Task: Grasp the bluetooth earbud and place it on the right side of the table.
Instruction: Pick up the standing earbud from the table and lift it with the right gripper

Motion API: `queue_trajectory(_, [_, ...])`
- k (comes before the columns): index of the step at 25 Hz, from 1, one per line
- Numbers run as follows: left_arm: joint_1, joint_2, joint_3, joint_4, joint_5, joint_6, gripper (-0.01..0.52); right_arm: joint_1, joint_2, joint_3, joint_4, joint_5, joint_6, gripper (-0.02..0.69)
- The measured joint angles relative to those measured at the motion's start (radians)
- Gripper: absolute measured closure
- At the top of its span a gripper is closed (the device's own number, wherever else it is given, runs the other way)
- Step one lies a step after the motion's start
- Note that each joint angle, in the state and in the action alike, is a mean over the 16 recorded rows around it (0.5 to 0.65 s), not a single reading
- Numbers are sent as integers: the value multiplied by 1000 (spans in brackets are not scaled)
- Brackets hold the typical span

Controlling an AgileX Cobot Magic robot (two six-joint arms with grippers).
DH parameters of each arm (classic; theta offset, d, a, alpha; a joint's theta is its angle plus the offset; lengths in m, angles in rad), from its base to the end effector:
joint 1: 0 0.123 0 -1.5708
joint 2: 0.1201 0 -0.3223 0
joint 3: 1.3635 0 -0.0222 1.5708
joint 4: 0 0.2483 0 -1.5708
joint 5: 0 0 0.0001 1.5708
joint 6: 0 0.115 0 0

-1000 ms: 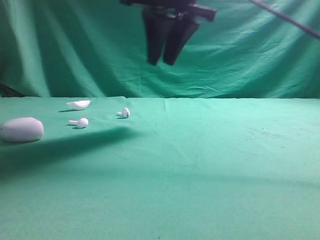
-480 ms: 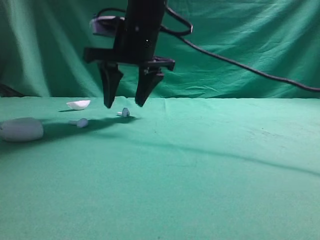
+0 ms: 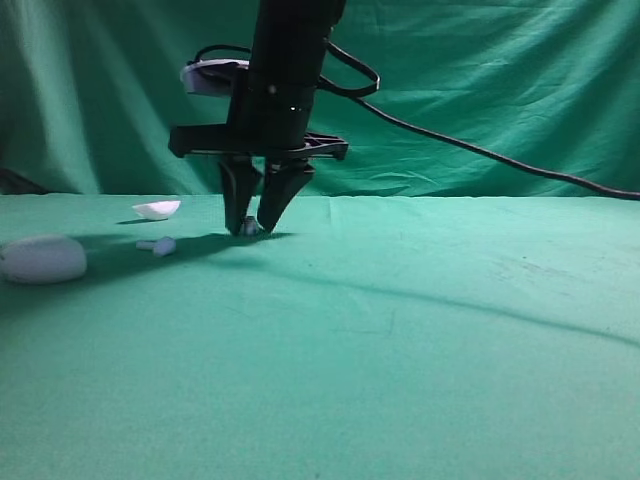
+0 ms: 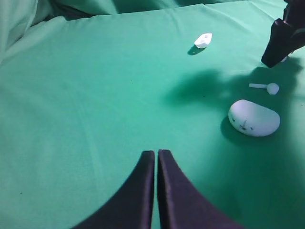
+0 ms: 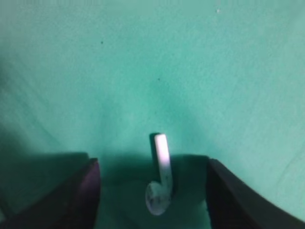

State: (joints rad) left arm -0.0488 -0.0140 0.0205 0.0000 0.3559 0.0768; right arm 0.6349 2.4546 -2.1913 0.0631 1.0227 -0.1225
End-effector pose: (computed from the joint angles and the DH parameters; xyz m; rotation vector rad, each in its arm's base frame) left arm 0.0358 -0.0018 0.1679 0.1159 1.8424 0.0196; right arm 0.4488 0.3383 0.1675 -1.0016 2.6030 0.2140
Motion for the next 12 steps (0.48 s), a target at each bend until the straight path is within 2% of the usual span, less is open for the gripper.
queue_trajectory(8, [0,0,0,0,0,0,514,0,6,-21,-13,21,13,506])
queue_trajectory(12, [0,0,0,0,0,0,514,0,-21,-48,-15,57,23,566])
